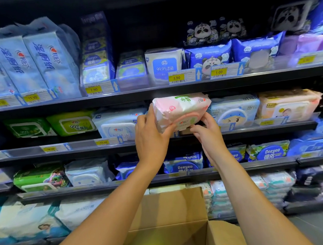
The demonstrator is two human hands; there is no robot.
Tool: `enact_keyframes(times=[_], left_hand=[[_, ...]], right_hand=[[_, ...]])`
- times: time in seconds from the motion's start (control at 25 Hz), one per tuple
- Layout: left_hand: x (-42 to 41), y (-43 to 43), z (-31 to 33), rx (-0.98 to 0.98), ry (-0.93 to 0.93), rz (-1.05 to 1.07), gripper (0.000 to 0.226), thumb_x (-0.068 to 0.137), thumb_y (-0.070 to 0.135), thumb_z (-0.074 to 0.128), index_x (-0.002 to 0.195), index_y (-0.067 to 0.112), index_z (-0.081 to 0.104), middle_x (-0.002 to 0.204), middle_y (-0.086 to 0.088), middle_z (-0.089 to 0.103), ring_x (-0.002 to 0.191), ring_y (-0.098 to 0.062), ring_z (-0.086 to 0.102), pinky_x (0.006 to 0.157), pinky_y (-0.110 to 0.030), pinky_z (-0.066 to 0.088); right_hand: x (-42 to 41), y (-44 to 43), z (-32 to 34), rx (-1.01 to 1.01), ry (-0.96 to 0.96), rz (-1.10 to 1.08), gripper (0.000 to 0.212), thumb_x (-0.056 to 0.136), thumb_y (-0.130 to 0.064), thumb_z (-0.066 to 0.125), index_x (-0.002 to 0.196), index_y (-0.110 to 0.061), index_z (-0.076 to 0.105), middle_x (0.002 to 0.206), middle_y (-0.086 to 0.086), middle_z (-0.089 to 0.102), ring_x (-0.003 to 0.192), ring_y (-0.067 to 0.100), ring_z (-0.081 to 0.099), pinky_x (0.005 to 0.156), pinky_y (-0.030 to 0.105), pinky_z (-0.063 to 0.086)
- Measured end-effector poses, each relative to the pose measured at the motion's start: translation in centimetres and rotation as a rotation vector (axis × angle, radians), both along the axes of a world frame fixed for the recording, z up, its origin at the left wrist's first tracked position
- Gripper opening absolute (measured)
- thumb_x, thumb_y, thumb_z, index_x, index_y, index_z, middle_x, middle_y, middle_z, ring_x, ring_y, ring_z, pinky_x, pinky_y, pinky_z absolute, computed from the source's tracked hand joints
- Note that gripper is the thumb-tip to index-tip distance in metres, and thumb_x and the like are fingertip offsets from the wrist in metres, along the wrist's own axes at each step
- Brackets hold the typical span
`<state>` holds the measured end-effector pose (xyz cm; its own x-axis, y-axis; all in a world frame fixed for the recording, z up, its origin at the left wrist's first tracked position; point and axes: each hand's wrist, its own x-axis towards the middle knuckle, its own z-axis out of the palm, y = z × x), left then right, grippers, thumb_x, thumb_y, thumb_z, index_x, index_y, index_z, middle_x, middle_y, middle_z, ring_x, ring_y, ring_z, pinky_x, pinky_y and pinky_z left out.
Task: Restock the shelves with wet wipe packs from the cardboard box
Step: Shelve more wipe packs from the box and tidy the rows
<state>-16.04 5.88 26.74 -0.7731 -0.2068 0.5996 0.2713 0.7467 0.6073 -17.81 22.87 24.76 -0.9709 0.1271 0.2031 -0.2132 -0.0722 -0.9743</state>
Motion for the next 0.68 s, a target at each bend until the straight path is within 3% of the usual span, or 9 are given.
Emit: enact_keyframes(times=[0.16,0.36,0.48,0.6,0.68], left_hand=[[-1.4,0.6,0.0,0.033,-0.014,-0.068,0.084,0.088,0.049,0.076,0.158,0.038,0.031,0.123,0.005,0.049,0.112,-0.015,0.055,0.086,-0.031,0.051],[-2.4,0.7,-0.6,0.031,0.003,-0.065,0.074,0.089,0.044,0.076,0.153,0.033,0.039,0.128,0.005,0.052,0.113,-0.015,0.057,0.088,-0.032,0.052],[-3.4,0.7,-0.4,0.016,0.000,-0.032,0.047,0.094,0.043,0.072,0.133,0.024,0.055,0.120,0.003,0.057,0.106,-0.016,0.058,0.080,-0.030,0.048],[-5.0,0.2,0.4,-0.007,-0.070,0.009,0.033,0.095,0.041,0.071,0.112,0.015,0.061,0.113,-0.004,0.059,0.102,-0.023,0.059,0.076,-0.031,0.041],[-5.2,-0.1,0.5,-0.036,-0.106,0.019,0.034,0.095,0.041,0.071,0.112,0.013,0.061,0.113,-0.007,0.060,0.103,-0.026,0.059,0.077,-0.034,0.042]], right_hand=[[0.0,0.4,0.3,0.133,-0.006,-0.065,0.053,0.084,-0.009,0.060,0.126,-0.041,0.058,0.104,-0.017,0.066,0.100,0.016,0.065,0.087,0.033,0.052],[-0.1,0.5,0.3,0.176,0.004,-0.074,0.056,0.084,-0.009,0.062,0.131,-0.038,0.053,0.117,-0.024,0.061,0.097,0.011,0.065,0.077,0.027,0.050],[-0.1,0.3,-0.2,0.174,-0.006,-0.062,0.055,0.084,-0.009,0.061,0.130,-0.038,0.053,0.123,-0.021,0.061,0.095,0.014,0.064,0.070,0.028,0.053],[-0.2,0.0,-0.4,0.220,-0.030,-0.043,0.061,0.086,-0.009,0.063,0.134,-0.043,0.048,0.116,-0.031,0.057,0.098,0.009,0.062,0.075,0.028,0.052],[-0.3,-0.3,-0.6,0.296,-0.016,-0.042,0.065,0.085,-0.017,0.066,0.139,-0.045,0.045,0.125,-0.022,0.058,0.112,0.007,0.058,0.084,0.028,0.050]])
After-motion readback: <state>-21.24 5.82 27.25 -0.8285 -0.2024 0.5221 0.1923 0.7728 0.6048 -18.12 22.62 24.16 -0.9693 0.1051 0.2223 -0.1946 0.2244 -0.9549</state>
